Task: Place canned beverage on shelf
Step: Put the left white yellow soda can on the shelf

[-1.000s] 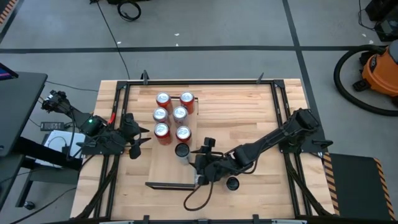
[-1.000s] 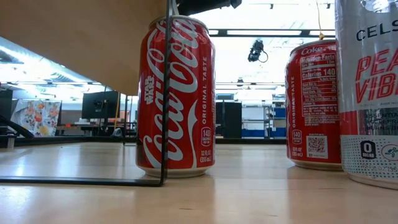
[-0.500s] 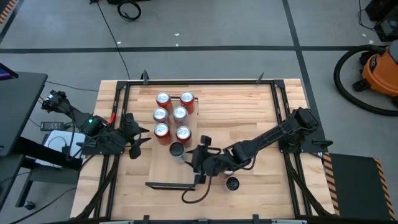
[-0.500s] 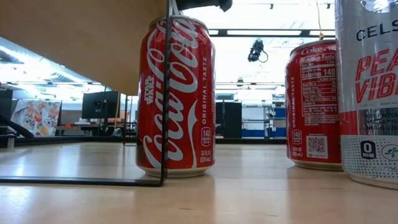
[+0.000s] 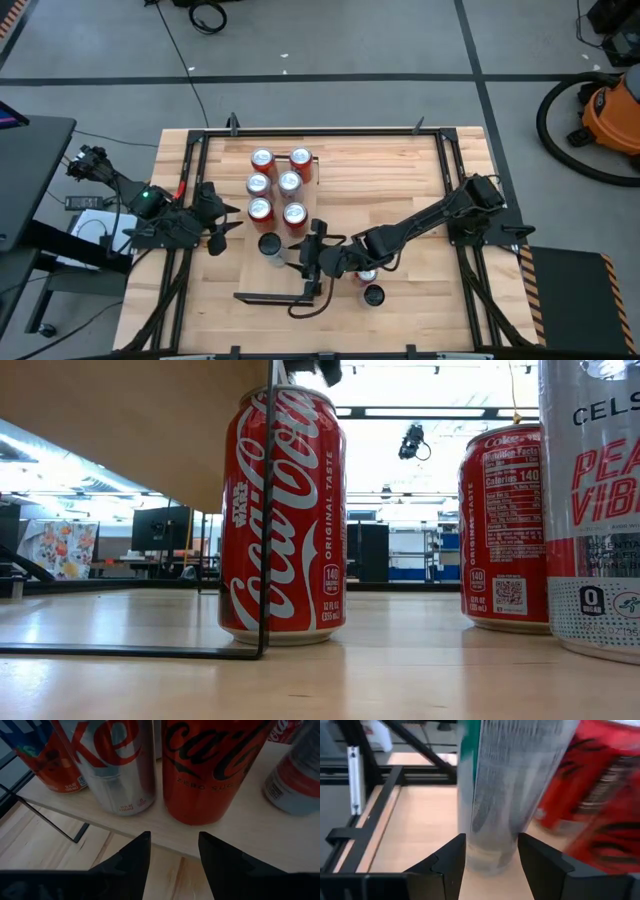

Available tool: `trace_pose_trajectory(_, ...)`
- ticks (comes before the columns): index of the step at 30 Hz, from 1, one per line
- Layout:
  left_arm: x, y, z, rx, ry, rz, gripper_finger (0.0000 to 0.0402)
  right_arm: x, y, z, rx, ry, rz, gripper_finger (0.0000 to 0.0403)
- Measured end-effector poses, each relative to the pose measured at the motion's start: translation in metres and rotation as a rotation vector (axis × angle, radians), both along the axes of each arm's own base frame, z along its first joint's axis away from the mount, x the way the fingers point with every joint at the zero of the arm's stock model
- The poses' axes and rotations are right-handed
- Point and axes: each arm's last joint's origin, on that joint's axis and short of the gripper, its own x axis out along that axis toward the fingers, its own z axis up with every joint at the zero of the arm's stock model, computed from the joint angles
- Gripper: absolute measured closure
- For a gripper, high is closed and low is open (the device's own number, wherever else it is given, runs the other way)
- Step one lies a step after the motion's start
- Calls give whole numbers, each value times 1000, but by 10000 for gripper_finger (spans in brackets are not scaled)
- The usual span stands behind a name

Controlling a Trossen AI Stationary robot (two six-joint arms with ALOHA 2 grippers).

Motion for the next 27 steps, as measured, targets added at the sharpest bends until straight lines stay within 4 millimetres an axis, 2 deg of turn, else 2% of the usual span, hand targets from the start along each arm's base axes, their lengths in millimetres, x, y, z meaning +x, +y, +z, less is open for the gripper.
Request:
trace_pose_trajectory(2,0,0,0,2,3,0,224,2,1,-8,-17,19,10,213)
trace_pose_trajectory(8,0,0,-1,6,10,0,224,11,2,-14,0,-27,7,213)
trace_pose_trajectory(12,1,-1,-1,-9,20,-16,224,12,0,-13,4,-41,-3,213)
trace_pose_trajectory(21,-1,-12,6,-217,106,-277,224,17,-6,-8,17,-92,-16,213)
trace_pose_trajectory(27,6,-33,11,-255,42,-424,224,19,-11,-7,29,-108,-27,213)
